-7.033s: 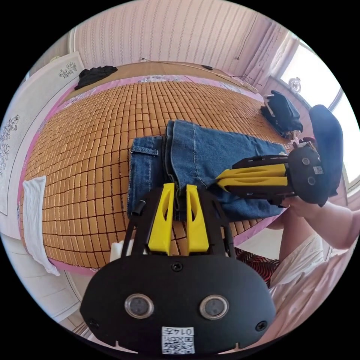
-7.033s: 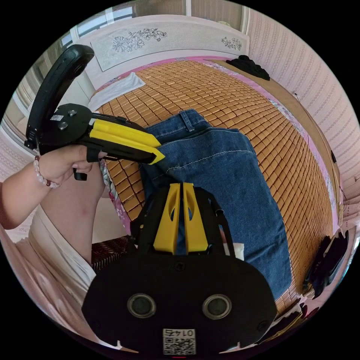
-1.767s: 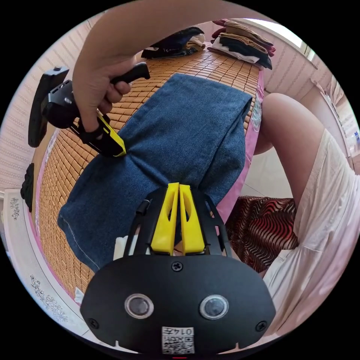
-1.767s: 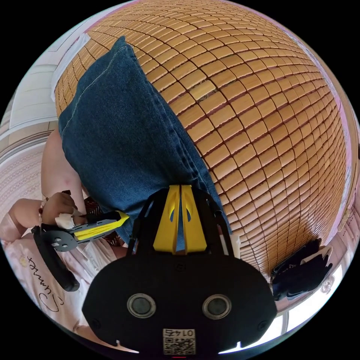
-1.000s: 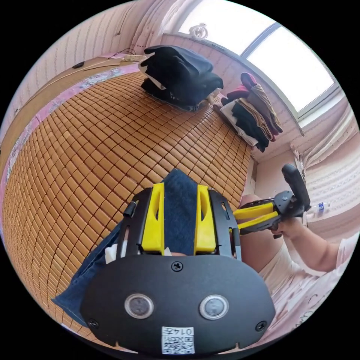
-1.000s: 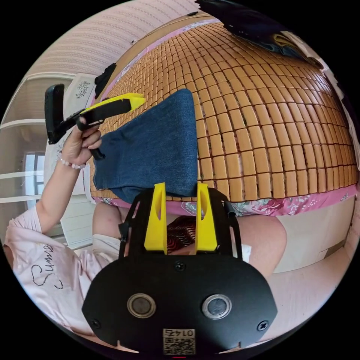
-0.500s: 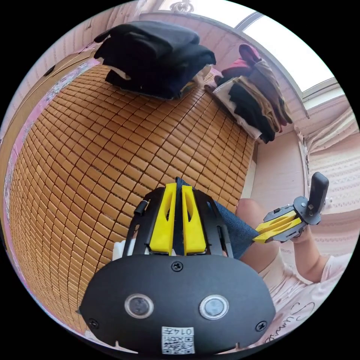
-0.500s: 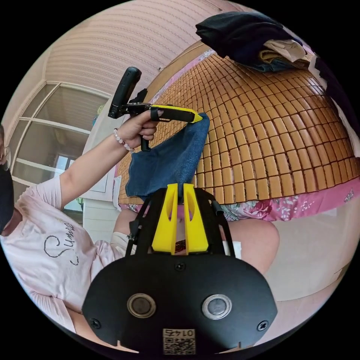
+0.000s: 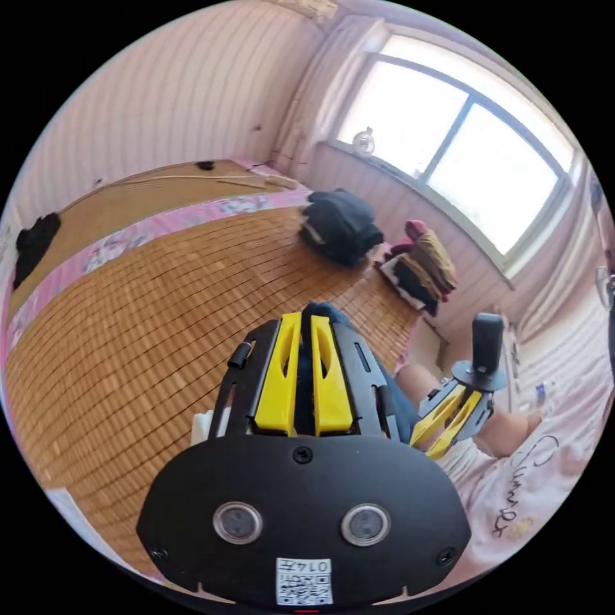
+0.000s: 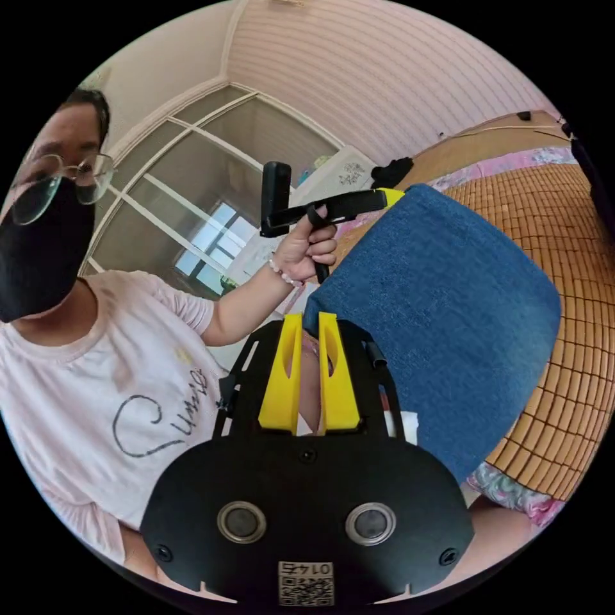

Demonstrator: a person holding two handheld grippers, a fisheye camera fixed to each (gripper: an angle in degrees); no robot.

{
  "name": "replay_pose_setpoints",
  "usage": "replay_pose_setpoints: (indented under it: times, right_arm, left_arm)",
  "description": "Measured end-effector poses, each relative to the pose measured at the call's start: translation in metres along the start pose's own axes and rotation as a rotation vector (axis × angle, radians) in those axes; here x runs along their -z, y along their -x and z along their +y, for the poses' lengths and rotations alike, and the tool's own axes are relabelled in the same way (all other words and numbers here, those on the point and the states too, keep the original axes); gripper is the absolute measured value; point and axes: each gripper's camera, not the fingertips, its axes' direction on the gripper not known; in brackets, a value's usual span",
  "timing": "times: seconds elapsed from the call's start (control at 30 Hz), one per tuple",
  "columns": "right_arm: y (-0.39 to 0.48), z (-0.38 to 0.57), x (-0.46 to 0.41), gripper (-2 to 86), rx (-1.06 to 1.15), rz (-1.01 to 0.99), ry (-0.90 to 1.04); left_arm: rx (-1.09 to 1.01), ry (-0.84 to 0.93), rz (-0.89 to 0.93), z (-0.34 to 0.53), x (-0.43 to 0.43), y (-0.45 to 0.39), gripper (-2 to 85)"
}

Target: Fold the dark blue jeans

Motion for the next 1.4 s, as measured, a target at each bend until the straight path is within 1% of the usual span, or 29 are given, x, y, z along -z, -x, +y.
replay_pose_setpoints:
  times: [0.03, 0.07, 0.13, 0.2, 0.3, 0.37, 0.4, 0.43, 0.47, 0.53, 0.6, 0.7, 0.73, 0.83, 0.93, 0.97, 1.0, 1.07, 1.1, 1.17, 1.2, 1.27, 1.3, 1.37, 1.4]
  right_arm:
    - [-0.022, -0.002, -0.043, 1.8, -0.064, 0.058, 0.105]
    - [-0.043, 0.001, -0.075, 1.1, -0.164, 0.154, 0.210]
    - [-0.049, 0.008, -0.091, 0.8, -0.183, 0.165, 0.323]
    - [-0.039, 0.017, -0.076, 0.9, -0.145, 0.181, 0.288]
    - [-0.038, 0.031, -0.025, 2.6, -0.173, 0.280, 0.155]
    - [-0.046, 0.044, 0.018, 6.1, -0.240, 0.407, 0.009]
    - [-0.049, 0.047, 0.027, 7.7, -0.260, 0.452, -0.025]
    - [-0.055, 0.054, 0.042, 10.9, -0.304, 0.544, -0.080]
    - [-0.064, 0.059, 0.051, 14.7, -0.347, 0.628, -0.112]
    - [-0.079, 0.061, 0.056, 17.2, -0.390, 0.679, -0.106]
    - [-0.093, 0.060, 0.055, 17.6, -0.405, 0.652, -0.104]
    - [-0.117, 0.054, 0.042, 16.1, -0.444, 0.616, -0.023]
    - [-0.126, 0.054, 0.036, 14.5, -0.456, 0.555, 0.003]
    - [-0.129, 0.055, 0.039, 12.6, -0.445, 0.507, -0.020]
    - [-0.130, 0.056, 0.053, 8.1, -0.473, 0.405, -0.063]
    - [-0.121, 0.052, 0.057, 6.0, -0.450, 0.366, -0.096]
    - [-0.113, 0.047, 0.057, 5.6, -0.425, 0.369, -0.092]
    - [-0.060, 0.014, 0.044, 4.4, -0.226, 0.495, -0.014]
    - [-0.046, 0.005, 0.040, 4.1, -0.176, 0.508, 0.000]
    - [0.009, -0.034, 0.018, 3.4, 0.027, 0.460, 0.055]
    - [0.024, -0.044, 0.010, 3.2, 0.082, 0.447, 0.080]
    - [0.083, -0.081, -0.037, 2.7, 0.326, 0.431, 0.203]
    - [0.098, -0.089, -0.050, 2.5, 0.388, 0.422, 0.233]
    - [0.155, -0.114, -0.102, 2.2, 0.614, 0.335, 0.329]
    - [0.167, -0.119, -0.115, 2.2, 0.661, 0.303, 0.347]
  left_arm:
    - [0.101, 0.045, -0.085, 0.029, 0.006, 0.027, 6.1]
    - [0.194, 0.092, -0.088, 0.058, 0.010, 0.050, 7.3]
    - [0.304, 0.122, -0.064, 0.095, 0.019, 0.074, 7.8]
    - [0.356, 0.117, -0.014, 0.123, 0.026, 0.086, 8.0]
    - [0.398, 0.087, 0.087, 0.148, 0.025, 0.094, 8.8]
    - [0.379, 0.055, 0.165, 0.150, 0.017, 0.095, 11.0]
    - [0.370, 0.050, 0.176, 0.149, 0.014, 0.095, 11.5]
    - [0.353, 0.050, 0.182, 0.147, 0.008, 0.095, 12.5]
    - [0.343, 0.070, 0.191, 0.144, 0.000, 0.097, 13.7]
    - [0.320, 0.098, 0.198, 0.140, -0.009, 0.098, 15.2]
    - [0.300, 0.115, 0.187, 0.138, -0.017, 0.101, 16.5]
    - [0.314, 0.216, 0.190, 0.141, -0.035, 0.112, 17.8]
    - [0.318, 0.244, 0.223, 0.144, -0.039, 0.114, 17.6]
    - [0.291, 0.252, 0.212, 0.152, -0.034, 0.116, 15.9]
    - [0.314, 0.231, 0.259, 0.165, -0.026, 0.124, 12.0]
    - [0.337, 0.206, 0.267, 0.173, -0.020, 0.127, 10.8]
    - [0.353, 0.188, 0.266, 0.178, -0.016, 0.128, 10.1]
    - [0.391, 0.123, 0.241, 0.203, 0.001, 0.124, 7.9]
    - [0.404, 0.103, 0.238, 0.210, 0.006, 0.123, 7.5]
    - [0.511, -0.005, 0.293, 0.242, 0.027, 0.125, 6.4]
    - [0.541, -0.037, 0.305, 0.250, 0.033, 0.126, 6.3]
    - [0.621, -0.180, 0.325, 0.281, 0.064, 0.131, 6.2]
    - [0.639, -0.218, 0.325, 0.289, 0.074, 0.133, 6.1]
    - [0.709, -0.380, 0.299, 0.324, 0.122, 0.144, 6.0]
    - [0.723, -0.426, 0.277, 0.334, 0.136, 0.147, 6.0]
